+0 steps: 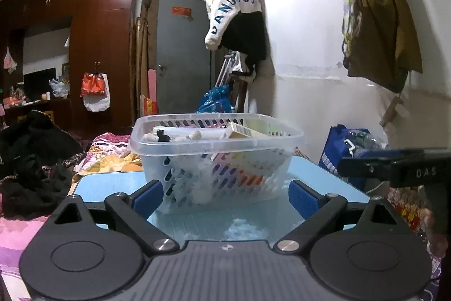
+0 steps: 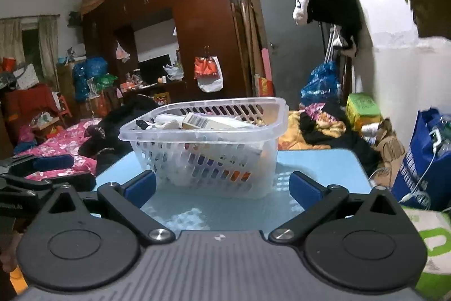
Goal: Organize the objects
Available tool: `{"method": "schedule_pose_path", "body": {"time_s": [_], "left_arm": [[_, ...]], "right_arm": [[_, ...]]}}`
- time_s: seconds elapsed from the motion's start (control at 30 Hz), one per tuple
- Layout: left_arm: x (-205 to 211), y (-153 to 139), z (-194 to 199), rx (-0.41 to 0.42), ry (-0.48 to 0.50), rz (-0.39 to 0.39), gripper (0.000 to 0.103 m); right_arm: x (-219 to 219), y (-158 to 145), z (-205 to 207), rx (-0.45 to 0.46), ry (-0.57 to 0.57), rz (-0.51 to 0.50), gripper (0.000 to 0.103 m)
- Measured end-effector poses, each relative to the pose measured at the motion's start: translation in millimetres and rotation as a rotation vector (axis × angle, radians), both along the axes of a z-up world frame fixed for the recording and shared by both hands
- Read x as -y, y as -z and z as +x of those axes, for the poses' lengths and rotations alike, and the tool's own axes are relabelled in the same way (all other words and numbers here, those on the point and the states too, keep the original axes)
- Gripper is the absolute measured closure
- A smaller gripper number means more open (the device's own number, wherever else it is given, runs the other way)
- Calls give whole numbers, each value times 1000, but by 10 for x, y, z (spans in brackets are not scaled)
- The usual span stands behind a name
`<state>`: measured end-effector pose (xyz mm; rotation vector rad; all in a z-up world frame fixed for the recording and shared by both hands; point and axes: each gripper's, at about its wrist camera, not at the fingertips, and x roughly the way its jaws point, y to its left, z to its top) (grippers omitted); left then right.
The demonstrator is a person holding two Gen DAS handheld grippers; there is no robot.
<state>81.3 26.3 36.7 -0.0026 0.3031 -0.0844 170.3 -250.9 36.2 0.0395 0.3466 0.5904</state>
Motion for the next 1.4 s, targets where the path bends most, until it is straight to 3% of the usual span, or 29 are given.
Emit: {"method": "schedule_pose_path", "body": {"time_s": [0.33,0.77,1.4], "left_arm": [[12,-4,-69,9,-6,-24,6],[5,-15,-74,0,-31,-15,6],[43,-8,-85,-16,-37,-3,6]], "right_arm": [[-129,6,-187,55,10,-68,0],[-76,-10,-159,1,-5,-26,0],[-22,-30,-189,-6,-22,9,0]]}}
